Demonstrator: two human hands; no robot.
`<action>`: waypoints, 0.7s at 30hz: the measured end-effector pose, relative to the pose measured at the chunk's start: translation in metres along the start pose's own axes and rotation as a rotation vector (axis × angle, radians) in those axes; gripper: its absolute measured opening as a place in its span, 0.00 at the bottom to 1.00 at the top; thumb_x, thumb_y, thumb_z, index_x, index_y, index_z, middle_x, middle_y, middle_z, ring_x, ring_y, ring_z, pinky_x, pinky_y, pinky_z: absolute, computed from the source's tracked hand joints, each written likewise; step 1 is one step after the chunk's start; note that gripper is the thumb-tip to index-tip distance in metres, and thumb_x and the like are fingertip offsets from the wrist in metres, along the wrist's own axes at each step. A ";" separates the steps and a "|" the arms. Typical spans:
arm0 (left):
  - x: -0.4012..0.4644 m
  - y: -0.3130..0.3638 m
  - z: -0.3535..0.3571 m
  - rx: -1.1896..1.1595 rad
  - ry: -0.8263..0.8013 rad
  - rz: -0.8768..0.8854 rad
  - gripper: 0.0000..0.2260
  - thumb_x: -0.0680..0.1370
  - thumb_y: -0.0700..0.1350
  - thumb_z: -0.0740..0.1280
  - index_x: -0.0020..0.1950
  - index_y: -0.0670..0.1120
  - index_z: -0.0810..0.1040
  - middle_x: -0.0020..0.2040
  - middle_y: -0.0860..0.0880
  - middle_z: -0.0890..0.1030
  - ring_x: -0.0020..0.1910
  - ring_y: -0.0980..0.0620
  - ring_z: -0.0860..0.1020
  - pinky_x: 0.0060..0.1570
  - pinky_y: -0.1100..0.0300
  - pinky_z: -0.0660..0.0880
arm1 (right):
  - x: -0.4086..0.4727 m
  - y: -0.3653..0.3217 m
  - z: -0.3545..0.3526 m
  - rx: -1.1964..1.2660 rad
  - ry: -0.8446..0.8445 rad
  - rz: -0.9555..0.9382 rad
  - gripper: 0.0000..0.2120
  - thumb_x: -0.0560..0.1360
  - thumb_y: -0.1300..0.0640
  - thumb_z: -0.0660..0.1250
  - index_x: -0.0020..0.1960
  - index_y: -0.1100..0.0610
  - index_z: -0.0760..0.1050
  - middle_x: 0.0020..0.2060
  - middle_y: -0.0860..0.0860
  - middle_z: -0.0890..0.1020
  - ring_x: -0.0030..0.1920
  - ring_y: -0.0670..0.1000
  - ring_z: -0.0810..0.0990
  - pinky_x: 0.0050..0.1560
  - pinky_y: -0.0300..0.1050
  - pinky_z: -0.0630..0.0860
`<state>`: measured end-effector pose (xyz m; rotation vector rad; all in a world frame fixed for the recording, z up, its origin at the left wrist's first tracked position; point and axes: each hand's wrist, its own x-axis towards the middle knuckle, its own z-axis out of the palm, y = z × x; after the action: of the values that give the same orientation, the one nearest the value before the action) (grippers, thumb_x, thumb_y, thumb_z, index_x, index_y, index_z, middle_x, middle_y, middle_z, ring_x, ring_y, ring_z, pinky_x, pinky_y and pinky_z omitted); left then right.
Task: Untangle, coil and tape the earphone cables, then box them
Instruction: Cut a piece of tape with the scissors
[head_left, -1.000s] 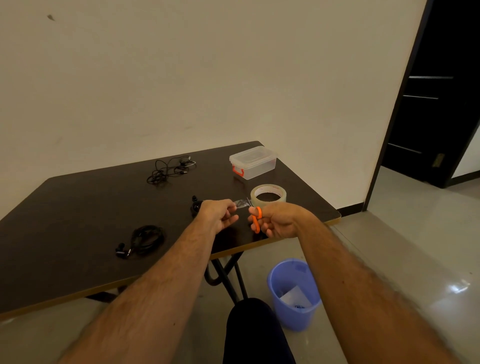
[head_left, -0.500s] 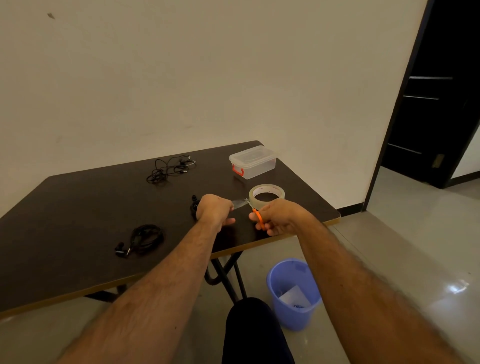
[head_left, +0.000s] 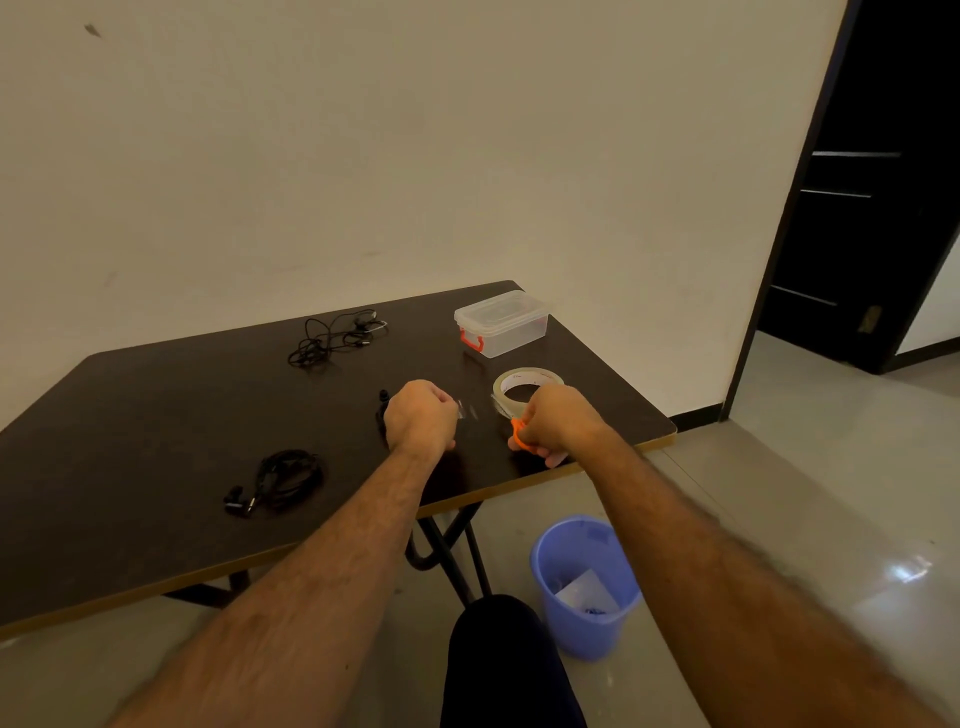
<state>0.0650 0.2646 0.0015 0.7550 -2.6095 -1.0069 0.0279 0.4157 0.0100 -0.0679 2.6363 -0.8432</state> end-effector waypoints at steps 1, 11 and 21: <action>0.000 0.000 0.000 -0.004 -0.005 0.000 0.06 0.80 0.43 0.67 0.55 0.49 0.80 0.44 0.52 0.79 0.35 0.55 0.82 0.29 0.65 0.73 | 0.000 0.000 0.001 -0.064 0.066 -0.010 0.15 0.74 0.52 0.73 0.55 0.60 0.78 0.38 0.53 0.80 0.34 0.48 0.81 0.36 0.43 0.81; 0.003 -0.006 0.002 -0.069 -0.036 -0.017 0.07 0.80 0.43 0.67 0.57 0.48 0.80 0.50 0.51 0.81 0.38 0.55 0.83 0.44 0.59 0.81 | -0.017 -0.019 -0.009 -0.244 0.036 0.036 0.26 0.81 0.59 0.64 0.76 0.59 0.61 0.70 0.58 0.70 0.70 0.56 0.71 0.71 0.52 0.69; -0.002 -0.001 -0.001 -0.171 -0.055 -0.015 0.06 0.79 0.42 0.68 0.55 0.49 0.80 0.45 0.53 0.77 0.35 0.55 0.82 0.36 0.63 0.79 | -0.012 -0.018 -0.002 -0.403 0.194 -0.075 0.24 0.79 0.55 0.67 0.73 0.57 0.67 0.68 0.57 0.73 0.67 0.57 0.74 0.67 0.51 0.71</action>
<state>0.0678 0.2648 0.0009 0.7151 -2.5259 -1.2526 0.0370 0.4039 0.0260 -0.1989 2.9660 -0.3413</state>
